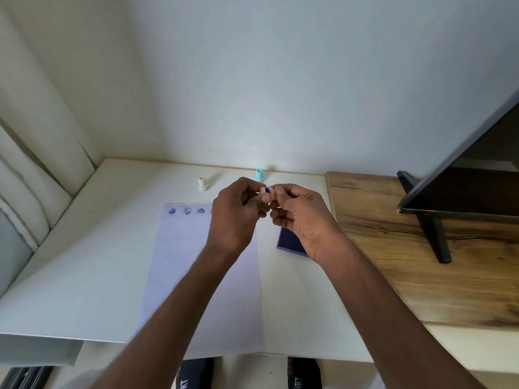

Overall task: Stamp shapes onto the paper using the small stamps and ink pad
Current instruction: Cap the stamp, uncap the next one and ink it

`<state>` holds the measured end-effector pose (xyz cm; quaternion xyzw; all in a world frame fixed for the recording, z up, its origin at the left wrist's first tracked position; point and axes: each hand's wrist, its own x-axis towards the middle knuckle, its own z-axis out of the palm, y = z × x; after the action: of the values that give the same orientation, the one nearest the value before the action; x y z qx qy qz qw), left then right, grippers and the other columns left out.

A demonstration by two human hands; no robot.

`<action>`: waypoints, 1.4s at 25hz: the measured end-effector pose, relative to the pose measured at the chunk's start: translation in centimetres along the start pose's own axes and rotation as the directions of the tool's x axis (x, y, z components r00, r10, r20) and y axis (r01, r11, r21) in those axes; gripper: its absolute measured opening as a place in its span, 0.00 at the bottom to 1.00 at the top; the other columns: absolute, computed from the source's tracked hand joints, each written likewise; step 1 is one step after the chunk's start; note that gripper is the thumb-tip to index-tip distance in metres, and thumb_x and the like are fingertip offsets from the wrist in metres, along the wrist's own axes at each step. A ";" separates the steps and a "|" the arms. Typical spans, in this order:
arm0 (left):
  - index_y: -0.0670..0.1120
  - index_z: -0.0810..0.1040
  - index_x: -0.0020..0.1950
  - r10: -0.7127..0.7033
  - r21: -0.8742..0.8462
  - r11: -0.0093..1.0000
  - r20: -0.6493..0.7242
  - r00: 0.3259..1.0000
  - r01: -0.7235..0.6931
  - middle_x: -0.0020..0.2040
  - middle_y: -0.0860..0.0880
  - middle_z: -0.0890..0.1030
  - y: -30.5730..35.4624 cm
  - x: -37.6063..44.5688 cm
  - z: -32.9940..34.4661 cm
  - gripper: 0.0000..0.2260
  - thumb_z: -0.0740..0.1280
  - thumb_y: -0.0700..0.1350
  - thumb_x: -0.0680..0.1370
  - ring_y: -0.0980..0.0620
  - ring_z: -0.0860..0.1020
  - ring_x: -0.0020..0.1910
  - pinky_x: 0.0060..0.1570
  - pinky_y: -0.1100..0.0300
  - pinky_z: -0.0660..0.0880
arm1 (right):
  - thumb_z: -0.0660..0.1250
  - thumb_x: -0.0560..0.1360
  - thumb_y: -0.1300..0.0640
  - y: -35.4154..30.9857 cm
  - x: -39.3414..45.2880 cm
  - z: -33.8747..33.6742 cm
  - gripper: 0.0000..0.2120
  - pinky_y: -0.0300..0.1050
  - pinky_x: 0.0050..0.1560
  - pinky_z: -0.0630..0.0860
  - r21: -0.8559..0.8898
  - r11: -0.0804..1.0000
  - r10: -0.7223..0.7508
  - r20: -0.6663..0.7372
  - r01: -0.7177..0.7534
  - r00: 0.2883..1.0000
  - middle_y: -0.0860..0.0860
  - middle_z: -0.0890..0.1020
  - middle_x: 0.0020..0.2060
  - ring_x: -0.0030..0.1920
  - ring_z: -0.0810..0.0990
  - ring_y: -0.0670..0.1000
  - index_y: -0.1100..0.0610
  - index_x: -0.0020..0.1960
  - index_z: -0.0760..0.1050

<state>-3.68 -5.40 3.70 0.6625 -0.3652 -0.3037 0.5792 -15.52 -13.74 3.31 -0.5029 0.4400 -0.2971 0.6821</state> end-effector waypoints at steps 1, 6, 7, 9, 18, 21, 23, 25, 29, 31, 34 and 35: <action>0.39 0.82 0.53 -0.006 -0.023 1.000 0.014 1.000 0.006 0.39 0.43 0.86 0.0 0.0 0.0 0.04 0.71 0.39 0.79 0.54 0.81 0.36 0.37 0.63 0.78 | 0.67 0.82 0.60 0.0 0.1 -0.1 0.07 0.46 0.43 0.82 0.010 1.000 0.003 0.002 -0.003 1.000 0.56 0.85 0.42 0.37 0.81 0.52 0.59 0.56 0.84; 0.38 0.81 0.59 -0.163 -0.268 0.946 0.099 0.982 0.184 0.44 0.40 0.86 -0.1 0.4 -0.8 0.09 0.69 0.41 0.82 0.46 0.84 0.43 0.51 0.52 0.83 | 0.66 0.84 0.57 -0.6 -0.1 -0.5 0.08 0.43 0.37 0.80 0.364 0.905 0.173 0.155 -0.219 0.973 0.54 0.81 0.38 0.32 0.80 0.49 0.61 0.53 0.80; 0.37 0.80 0.59 -0.208 -0.335 0.913 0.116 0.971 0.235 0.45 0.40 0.86 -0.2 0.4 -1.0 0.10 0.68 0.41 0.82 0.45 0.85 0.44 0.52 0.51 0.83 | 0.64 0.84 0.56 -0.6 -0.1 -0.8 0.09 0.43 0.36 0.80 0.463 0.839 0.213 0.205 -0.286 0.955 0.54 0.80 0.37 0.32 0.79 0.49 0.61 0.52 0.79; 0.37 0.80 0.59 -0.272 -0.288 0.911 0.120 0.955 0.296 0.47 0.40 0.87 -0.6 0.4 -0.9 0.08 0.68 0.40 0.82 0.42 0.86 0.46 0.53 0.50 0.83 | 0.63 0.84 0.56 -0.6 -0.1 -1.4 0.10 0.42 0.35 0.79 0.621 0.694 0.244 0.273 -0.364 0.931 0.54 0.81 0.37 0.33 0.80 0.49 0.62 0.53 0.78; 0.53 0.81 0.67 -0.168 0.698 0.708 0.315 0.934 -0.108 0.60 0.45 0.83 -3.3 -1.2 0.8 0.21 0.71 0.37 0.77 0.46 0.81 0.56 0.52 0.57 0.77 | 0.79 0.73 0.56 1.2 -1.8 -6.8 0.09 0.45 0.46 0.83 -0.799 0.600 -0.284 -0.165 0.041 0.944 0.50 0.88 0.44 0.44 0.86 0.50 0.54 0.53 0.87; 0.52 0.78 0.70 -0.193 0.742 0.658 0.333 0.923 -0.130 0.64 0.45 0.81 -4.1 -1.3 1.2 0.22 0.70 0.37 0.77 0.44 0.80 0.60 0.52 0.59 0.73 | 0.78 0.74 0.59 2.1 -2.4 -6.3 0.05 0.47 0.43 0.84 -0.874 0.481 -0.293 -0.089 0.067 0.952 0.53 0.88 0.42 0.43 0.85 0.52 0.55 0.50 0.87; 0.52 0.79 0.69 -0.180 0.752 0.641 0.340 0.923 -0.152 0.62 0.46 0.83 -4.2 -1.2 1.3 0.21 0.70 0.37 0.78 0.45 0.81 0.58 0.50 0.60 0.73 | 0.77 0.74 0.59 2.1 -2.3 -5.6 0.01 0.49 0.39 0.85 -0.901 0.426 -0.306 -0.057 0.083 0.950 0.54 0.87 0.37 0.39 0.85 0.53 0.56 0.44 0.88; 0.52 0.81 0.68 -0.168 0.763 0.622 0.349 0.922 -0.176 0.60 0.47 0.84 -4.1 -1.3 1.3 0.21 0.69 0.36 0.78 0.46 0.82 0.56 0.47 0.61 0.71 | 0.77 0.74 0.57 2.2 -2.0 -5.0 0.04 0.49 0.40 0.85 -0.922 0.379 -0.301 -0.040 0.082 0.953 0.55 0.87 0.37 0.39 0.85 0.55 0.58 0.43 0.88; 0.53 0.83 0.66 -0.153 0.772 0.605 0.352 0.924 -0.193 0.58 0.47 0.85 -4.1 -1.5 1.2 0.20 0.69 0.35 0.77 0.46 0.82 0.55 0.47 0.61 0.71 | 0.76 0.75 0.55 3.0 -1.9 -3.4 0.06 0.45 0.42 0.84 -0.960 0.271 -0.272 -0.004 0.073 0.962 0.56 0.88 0.45 0.45 0.85 0.55 0.56 0.49 0.89; 0.53 0.83 0.65 -0.152 0.775 0.600 0.354 0.923 -0.199 0.58 0.47 0.85 -4.1 -1.6 1.3 0.20 0.69 0.35 0.78 0.46 0.82 0.55 0.47 0.60 0.72 | 0.77 0.74 0.55 2.7 -1.4 -3.1 0.09 0.47 0.45 0.85 -0.964 0.264 -0.247 -0.031 0.036 0.969 0.56 0.88 0.48 0.48 0.85 0.56 0.56 0.52 0.89; 0.53 0.84 0.65 -0.140 0.770 0.606 0.350 0.926 -0.199 0.57 0.47 0.86 -4.2 -1.7 1.3 0.20 0.69 0.34 0.77 0.46 0.82 0.55 0.52 0.57 0.77 | 0.80 0.70 0.54 2.2 -0.8 -3.4 0.11 0.46 0.47 0.85 -0.953 0.302 -0.221 -0.065 0.004 0.973 0.54 0.88 0.46 0.48 0.85 0.55 0.54 0.51 0.89; 0.52 0.84 0.65 -0.137 0.769 0.607 0.348 0.927 -0.199 0.57 0.48 0.86 -4.3 -1.7 1.4 0.20 0.69 0.34 0.77 0.47 0.82 0.56 0.53 0.56 0.77 | 0.80 0.70 0.54 2.5 -0.9 -3.3 0.11 0.45 0.45 0.84 -0.954 0.299 -0.237 -0.062 0.013 0.970 0.54 0.88 0.47 0.48 0.85 0.55 0.55 0.52 0.89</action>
<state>-5.16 -4.48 -0.76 0.7727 -0.5762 -0.2200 0.1503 -19.02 -13.59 0.86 -0.8086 0.5525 -0.0808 0.1855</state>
